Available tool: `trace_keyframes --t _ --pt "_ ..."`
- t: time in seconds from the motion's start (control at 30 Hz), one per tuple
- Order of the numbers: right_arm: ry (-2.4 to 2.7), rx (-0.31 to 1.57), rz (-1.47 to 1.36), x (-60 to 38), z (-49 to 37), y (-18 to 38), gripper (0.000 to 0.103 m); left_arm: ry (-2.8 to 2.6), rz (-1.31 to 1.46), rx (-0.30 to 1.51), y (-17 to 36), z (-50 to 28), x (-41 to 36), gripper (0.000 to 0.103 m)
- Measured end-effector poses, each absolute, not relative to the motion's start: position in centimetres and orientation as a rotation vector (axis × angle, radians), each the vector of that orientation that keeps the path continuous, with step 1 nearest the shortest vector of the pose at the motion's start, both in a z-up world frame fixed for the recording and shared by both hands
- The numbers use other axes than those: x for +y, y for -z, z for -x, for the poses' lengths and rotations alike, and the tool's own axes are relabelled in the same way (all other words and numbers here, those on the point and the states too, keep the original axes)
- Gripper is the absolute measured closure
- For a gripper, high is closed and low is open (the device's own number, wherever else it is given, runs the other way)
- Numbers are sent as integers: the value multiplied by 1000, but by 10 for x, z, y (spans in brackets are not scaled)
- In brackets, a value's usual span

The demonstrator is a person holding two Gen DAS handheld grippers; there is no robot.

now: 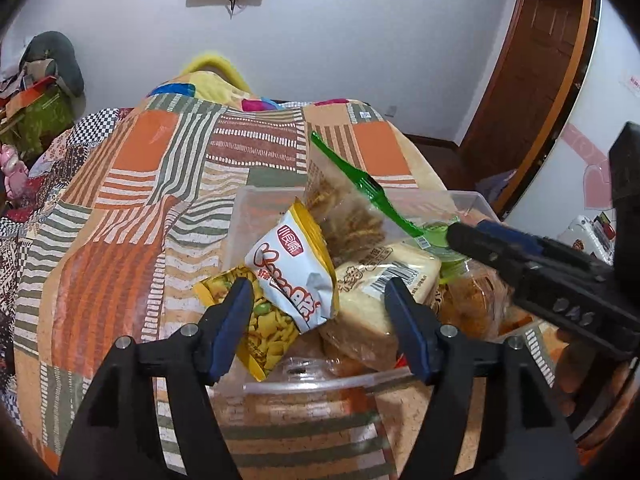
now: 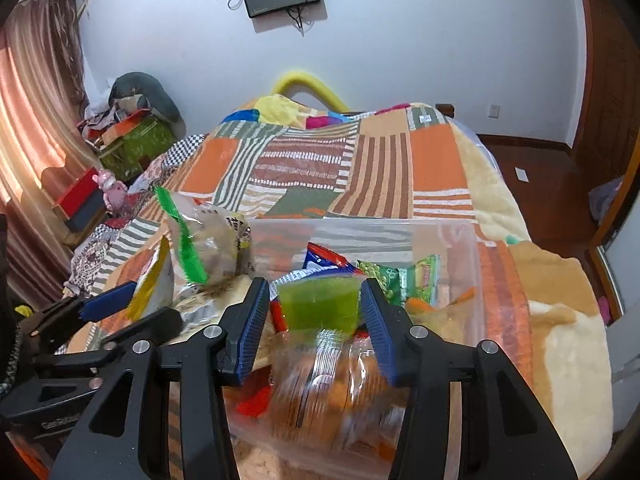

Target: Organize snacks

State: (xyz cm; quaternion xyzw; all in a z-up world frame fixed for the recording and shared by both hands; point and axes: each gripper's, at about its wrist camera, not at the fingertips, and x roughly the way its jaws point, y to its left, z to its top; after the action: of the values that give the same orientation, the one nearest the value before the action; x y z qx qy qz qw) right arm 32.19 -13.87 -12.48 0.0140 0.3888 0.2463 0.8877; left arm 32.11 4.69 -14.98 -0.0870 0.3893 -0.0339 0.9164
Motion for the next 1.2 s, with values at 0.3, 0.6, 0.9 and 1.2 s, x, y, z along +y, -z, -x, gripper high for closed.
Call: trace_keyframes --t 0.3,0.6,0.9,1.2 --pt "-528 708 -25 -160 -291 86 57 107 163 716 102 -279 41 35" --pt "-555 511 -27 -183 -237 21 49 115 123 495 13 -201 29 35" --pt "-536 335 -38 -197 -179 -14 25 83 107 338 -33 -129 18 15" --pt "-492 289 -50 -198 -165 -10 0 58 61 276 -38 -97 5 0"
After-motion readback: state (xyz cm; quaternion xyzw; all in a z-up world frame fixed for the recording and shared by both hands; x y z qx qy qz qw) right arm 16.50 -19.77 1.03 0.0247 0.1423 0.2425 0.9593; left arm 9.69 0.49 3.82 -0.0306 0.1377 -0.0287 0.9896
